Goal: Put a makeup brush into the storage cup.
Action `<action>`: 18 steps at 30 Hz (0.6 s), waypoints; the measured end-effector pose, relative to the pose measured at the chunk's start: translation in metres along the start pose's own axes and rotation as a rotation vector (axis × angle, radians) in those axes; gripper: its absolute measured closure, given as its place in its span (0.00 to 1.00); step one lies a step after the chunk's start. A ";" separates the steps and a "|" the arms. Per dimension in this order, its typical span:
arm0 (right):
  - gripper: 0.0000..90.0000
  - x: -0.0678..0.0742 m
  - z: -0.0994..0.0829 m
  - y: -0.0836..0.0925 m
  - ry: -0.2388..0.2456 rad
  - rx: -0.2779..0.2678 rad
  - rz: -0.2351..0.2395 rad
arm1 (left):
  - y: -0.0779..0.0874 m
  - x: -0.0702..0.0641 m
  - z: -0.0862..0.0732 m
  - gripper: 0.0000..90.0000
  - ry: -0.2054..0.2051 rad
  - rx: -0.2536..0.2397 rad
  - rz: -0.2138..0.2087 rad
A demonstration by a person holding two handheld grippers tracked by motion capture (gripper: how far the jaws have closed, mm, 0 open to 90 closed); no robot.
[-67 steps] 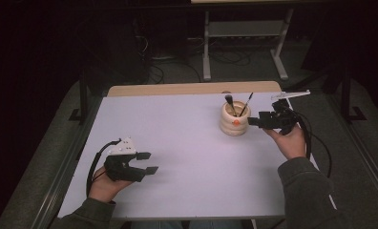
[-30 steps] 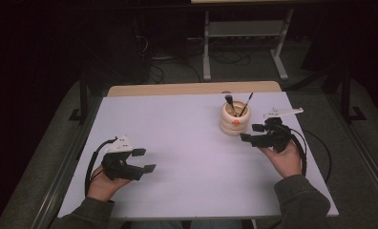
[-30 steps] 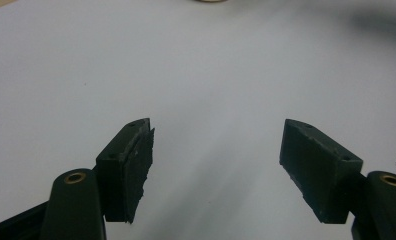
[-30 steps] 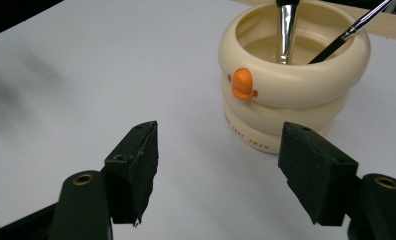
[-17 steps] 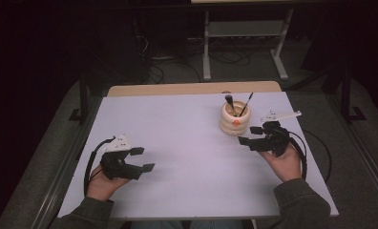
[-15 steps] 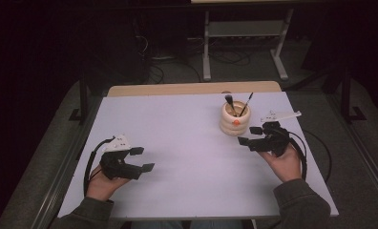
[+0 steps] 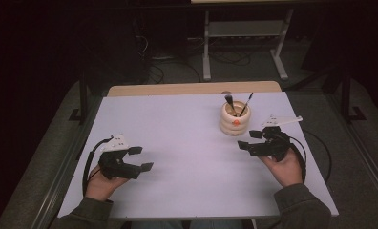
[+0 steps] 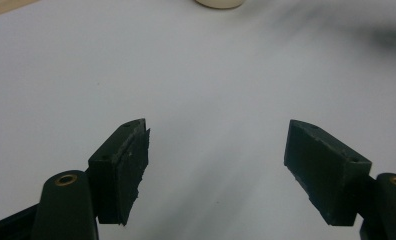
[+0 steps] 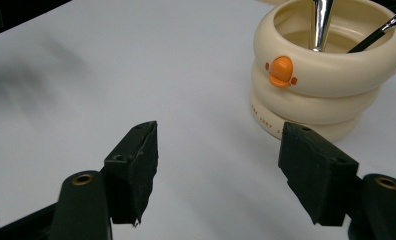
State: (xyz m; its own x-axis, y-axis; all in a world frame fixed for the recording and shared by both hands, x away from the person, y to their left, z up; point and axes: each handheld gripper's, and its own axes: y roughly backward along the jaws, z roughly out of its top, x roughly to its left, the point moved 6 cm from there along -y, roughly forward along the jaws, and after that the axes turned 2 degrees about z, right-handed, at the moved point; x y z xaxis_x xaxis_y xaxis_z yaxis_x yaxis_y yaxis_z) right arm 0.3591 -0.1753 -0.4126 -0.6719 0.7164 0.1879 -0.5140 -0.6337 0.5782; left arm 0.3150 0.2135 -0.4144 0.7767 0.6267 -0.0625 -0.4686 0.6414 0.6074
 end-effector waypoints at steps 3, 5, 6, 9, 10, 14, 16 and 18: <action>0.34 0.001 -0.001 0.002 0.002 -0.002 -0.001 | 0.001 0.001 0.000 0.28 0.008 -0.006 0.001; 0.34 0.003 -0.001 0.003 -0.007 0.003 0.005 | 0.001 0.001 0.000 0.28 0.004 -0.006 0.004; 0.34 0.003 -0.001 0.003 -0.004 0.000 0.003 | 0.001 0.001 0.000 0.28 0.008 -0.008 0.005; 0.34 0.005 -0.003 0.004 -0.002 -0.008 0.008 | 0.002 0.002 -0.001 0.28 0.008 -0.006 0.005; 0.34 0.005 -0.005 0.003 -0.001 -0.007 0.011 | 0.002 0.002 -0.001 0.28 0.008 -0.007 0.005; 0.34 0.007 -0.012 0.001 -0.014 0.000 0.022 | 0.001 0.002 -0.001 0.27 0.018 -0.009 0.004; 0.34 0.008 -0.014 0.000 -0.014 -0.004 0.022 | 0.001 0.002 -0.001 0.27 0.021 -0.008 0.002; 0.33 0.008 -0.016 -0.001 -0.016 -0.002 0.024 | 0.000 0.001 -0.002 0.27 0.016 -0.005 0.001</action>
State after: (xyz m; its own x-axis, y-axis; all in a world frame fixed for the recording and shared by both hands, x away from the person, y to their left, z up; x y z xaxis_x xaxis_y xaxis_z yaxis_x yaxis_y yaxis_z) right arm 0.3454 -0.1739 -0.4246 -0.6752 0.7057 0.2146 -0.4990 -0.6512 0.5718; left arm 0.3154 0.2153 -0.4155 0.7694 0.6344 -0.0744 -0.4717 0.6429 0.6035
